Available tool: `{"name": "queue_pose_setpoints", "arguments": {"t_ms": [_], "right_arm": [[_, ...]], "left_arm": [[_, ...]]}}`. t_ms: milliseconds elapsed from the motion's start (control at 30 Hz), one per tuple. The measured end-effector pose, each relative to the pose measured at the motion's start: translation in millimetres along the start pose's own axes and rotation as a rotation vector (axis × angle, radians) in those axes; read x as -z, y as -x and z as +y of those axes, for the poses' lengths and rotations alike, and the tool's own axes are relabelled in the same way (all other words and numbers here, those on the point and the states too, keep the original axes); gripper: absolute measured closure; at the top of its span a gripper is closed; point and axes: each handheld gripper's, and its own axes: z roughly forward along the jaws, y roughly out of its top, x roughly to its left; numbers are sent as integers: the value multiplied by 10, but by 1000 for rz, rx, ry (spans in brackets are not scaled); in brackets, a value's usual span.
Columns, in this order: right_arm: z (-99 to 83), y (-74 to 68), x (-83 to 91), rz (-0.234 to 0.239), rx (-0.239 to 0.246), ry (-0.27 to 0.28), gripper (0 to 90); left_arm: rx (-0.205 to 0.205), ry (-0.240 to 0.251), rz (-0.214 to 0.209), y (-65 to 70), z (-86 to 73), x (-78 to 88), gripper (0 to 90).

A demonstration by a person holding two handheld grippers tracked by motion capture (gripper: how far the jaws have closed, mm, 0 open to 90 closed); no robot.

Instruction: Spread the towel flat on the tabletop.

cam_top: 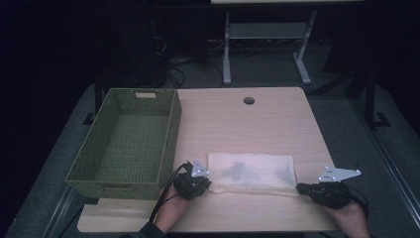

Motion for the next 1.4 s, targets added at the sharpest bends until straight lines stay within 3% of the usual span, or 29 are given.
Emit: {"name": "queue_pose_setpoints", "arguments": {"t_ms": [100,367,800,1033,1233,1400], "right_arm": [[31,3,63,17,-21,43,683],[143,36,105,-9,-29,81,606],[415,275,-75,-49,-31,105,584],[573,480,-157,-84,-44,126,602],[641,664,-301,-117,-63,95,614],[645,765,-428,-110,-81,72,627]], "left_arm": [[16,37,-16,-14,29,61,693],[25,82,-27,-62,145,81,518],[25,126,23,-300,424,-95,490],[50,128,58,-466,571,-218,499],[83,115,84,-603,604,-338,501],[106,107,93,-685,615,-399,503]]}}
